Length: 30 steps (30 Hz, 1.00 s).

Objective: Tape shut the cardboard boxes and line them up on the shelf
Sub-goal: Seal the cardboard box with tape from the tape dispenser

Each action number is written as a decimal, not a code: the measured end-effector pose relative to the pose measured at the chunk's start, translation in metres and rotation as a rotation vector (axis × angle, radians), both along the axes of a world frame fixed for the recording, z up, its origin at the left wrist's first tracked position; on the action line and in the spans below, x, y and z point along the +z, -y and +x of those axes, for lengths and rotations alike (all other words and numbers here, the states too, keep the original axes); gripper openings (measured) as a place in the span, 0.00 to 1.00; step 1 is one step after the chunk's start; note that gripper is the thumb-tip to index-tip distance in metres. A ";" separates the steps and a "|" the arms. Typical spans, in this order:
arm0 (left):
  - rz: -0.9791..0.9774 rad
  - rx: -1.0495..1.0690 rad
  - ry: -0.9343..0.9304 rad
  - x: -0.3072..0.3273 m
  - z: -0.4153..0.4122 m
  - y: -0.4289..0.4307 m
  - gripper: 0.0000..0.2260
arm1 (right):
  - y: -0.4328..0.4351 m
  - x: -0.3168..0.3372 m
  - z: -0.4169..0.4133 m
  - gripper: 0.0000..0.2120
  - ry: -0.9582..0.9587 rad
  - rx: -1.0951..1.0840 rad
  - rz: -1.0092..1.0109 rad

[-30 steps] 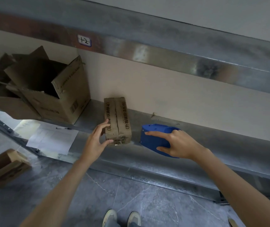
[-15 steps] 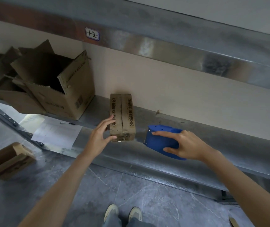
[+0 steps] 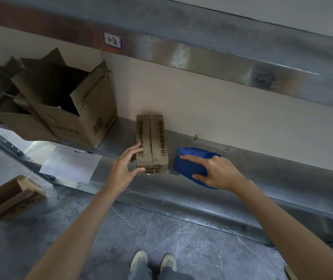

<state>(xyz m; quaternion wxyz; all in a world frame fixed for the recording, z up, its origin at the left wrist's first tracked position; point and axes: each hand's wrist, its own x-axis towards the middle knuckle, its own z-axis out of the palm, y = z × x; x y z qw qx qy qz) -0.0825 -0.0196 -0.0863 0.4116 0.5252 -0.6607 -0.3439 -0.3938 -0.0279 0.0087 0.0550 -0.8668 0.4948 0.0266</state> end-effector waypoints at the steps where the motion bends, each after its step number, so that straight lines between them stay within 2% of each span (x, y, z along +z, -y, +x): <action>1: 0.001 0.001 0.001 0.000 0.000 0.000 0.30 | 0.000 -0.002 0.004 0.33 -0.017 0.000 -0.009; 9: -0.008 0.006 -0.011 0.002 -0.002 0.000 0.32 | -0.007 -0.025 0.033 0.32 -0.102 -0.015 -0.088; 14: -0.014 0.024 -0.004 -0.002 -0.003 -0.002 0.32 | 0.001 -0.040 0.040 0.31 -0.091 -0.114 -0.056; 17: -0.032 0.052 0.031 -0.002 -0.005 -0.004 0.32 | 0.014 -0.046 0.036 0.32 -0.015 -0.183 -0.059; 21: -0.039 0.084 0.034 -0.002 -0.008 -0.004 0.32 | 0.035 -0.050 0.021 0.33 0.199 -0.313 -0.030; 25: -0.031 0.107 0.017 -0.002 -0.012 -0.004 0.31 | 0.051 -0.056 0.011 0.33 0.146 -0.361 -0.013; 30: -0.041 0.130 0.020 -0.001 -0.020 -0.008 0.30 | 0.060 -0.068 0.011 0.32 0.190 -0.398 0.036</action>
